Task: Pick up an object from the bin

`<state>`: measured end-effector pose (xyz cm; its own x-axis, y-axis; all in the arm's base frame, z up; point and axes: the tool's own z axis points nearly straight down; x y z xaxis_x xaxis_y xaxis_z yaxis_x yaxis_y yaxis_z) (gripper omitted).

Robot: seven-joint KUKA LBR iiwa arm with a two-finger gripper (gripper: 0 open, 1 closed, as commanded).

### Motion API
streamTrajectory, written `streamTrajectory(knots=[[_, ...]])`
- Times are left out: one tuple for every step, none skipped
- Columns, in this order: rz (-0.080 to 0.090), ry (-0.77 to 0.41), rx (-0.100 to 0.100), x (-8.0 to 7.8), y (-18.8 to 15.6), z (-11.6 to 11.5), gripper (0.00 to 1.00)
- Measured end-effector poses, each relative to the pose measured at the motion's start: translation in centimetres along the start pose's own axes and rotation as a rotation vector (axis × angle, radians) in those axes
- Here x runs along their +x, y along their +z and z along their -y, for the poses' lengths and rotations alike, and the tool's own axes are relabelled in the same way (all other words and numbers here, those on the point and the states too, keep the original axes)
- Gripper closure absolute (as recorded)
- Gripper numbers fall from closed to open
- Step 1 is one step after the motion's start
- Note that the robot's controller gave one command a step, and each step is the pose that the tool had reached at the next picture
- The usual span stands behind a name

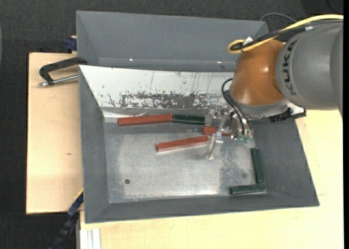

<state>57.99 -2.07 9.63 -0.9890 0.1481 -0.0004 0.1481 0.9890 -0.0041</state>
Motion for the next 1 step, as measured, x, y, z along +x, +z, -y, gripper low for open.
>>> streamTrajectory(knots=[[0.013, -0.012, -0.017, -2.49, 2.15, 2.29, 1.0]])
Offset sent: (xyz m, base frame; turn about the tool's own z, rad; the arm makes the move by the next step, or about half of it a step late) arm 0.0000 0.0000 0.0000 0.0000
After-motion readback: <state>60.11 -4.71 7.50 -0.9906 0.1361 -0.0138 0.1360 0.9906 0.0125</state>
